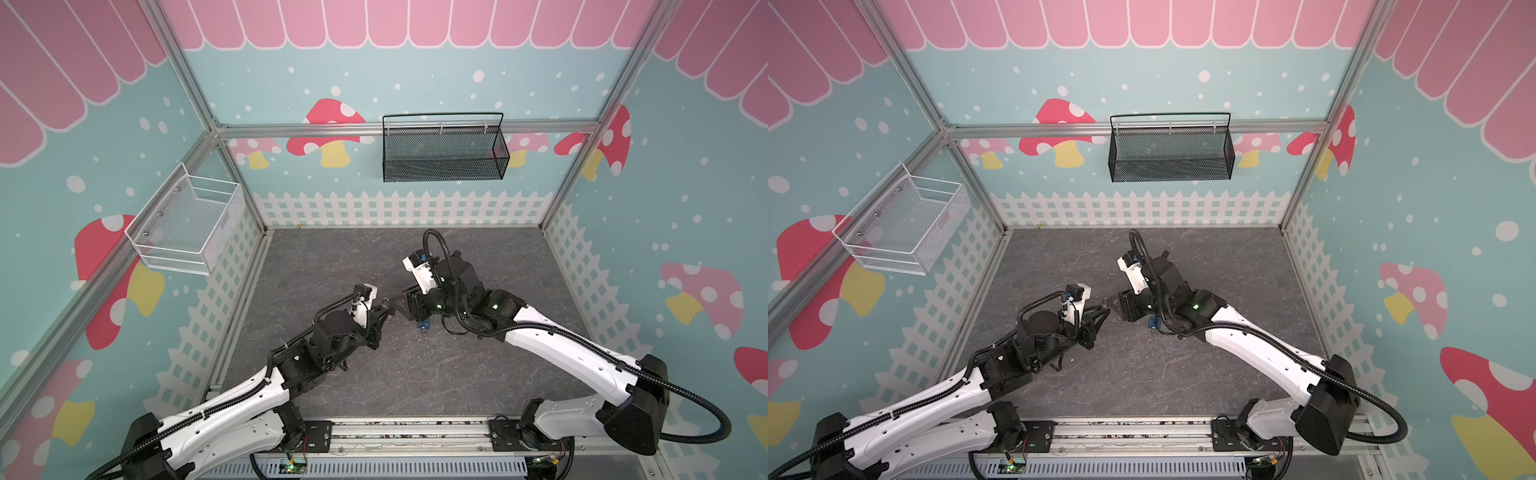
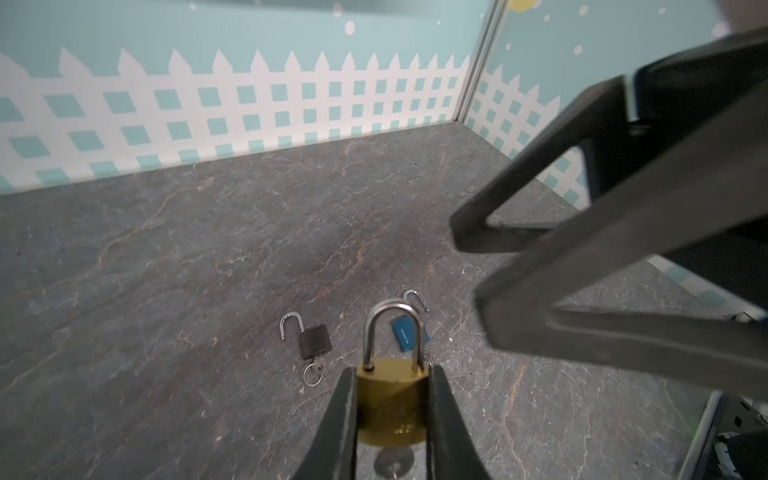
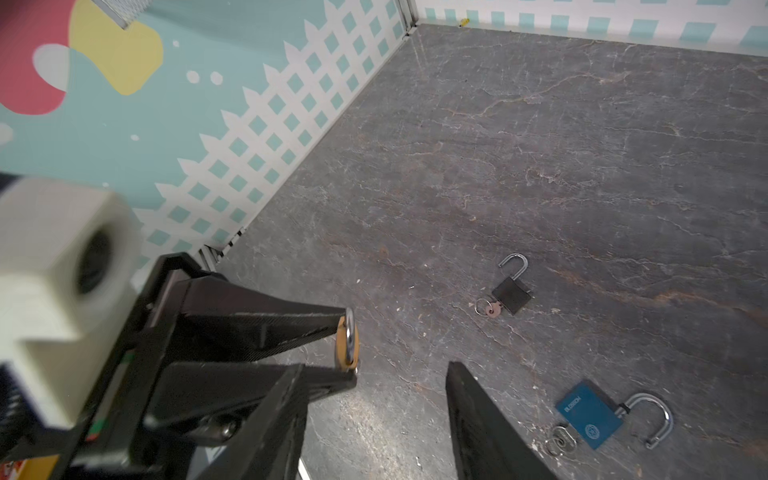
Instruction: Unlock with the key
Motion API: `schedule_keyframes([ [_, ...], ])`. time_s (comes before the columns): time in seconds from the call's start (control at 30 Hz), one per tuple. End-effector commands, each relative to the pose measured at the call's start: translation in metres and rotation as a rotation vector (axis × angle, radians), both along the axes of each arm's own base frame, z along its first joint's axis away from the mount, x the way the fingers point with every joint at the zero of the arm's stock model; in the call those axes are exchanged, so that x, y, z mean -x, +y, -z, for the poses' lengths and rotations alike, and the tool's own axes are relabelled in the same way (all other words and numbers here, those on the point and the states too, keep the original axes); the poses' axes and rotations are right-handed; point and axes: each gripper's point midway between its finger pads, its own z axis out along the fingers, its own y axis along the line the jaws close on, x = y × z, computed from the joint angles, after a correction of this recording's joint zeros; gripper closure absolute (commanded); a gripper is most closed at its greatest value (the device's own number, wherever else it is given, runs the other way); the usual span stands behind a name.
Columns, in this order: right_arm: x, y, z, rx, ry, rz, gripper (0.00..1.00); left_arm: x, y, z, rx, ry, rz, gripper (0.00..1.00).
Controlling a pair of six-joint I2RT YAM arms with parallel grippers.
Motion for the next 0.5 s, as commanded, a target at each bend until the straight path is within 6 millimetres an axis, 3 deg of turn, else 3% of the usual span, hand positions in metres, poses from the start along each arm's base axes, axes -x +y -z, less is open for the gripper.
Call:
schedule_keyframes([
  [0.0, -0.003, -0.004, 0.007, 0.124, -0.026, -0.026, 0.43, 0.001, -0.012, -0.018, -0.007, -0.119, 0.061, 1.0],
  [0.23, -0.025, -0.01, 0.005, 0.218, -0.06, 0.054, 0.41, 0.003, -0.017, -0.013, -0.017, -0.119, 0.081, 1.0],
  [0.47, -0.034, -0.012, 0.009, 0.298, -0.06, 0.074, 0.4, 0.007, -0.019, -0.01, -0.034, -0.131, 0.113, 1.0],
])
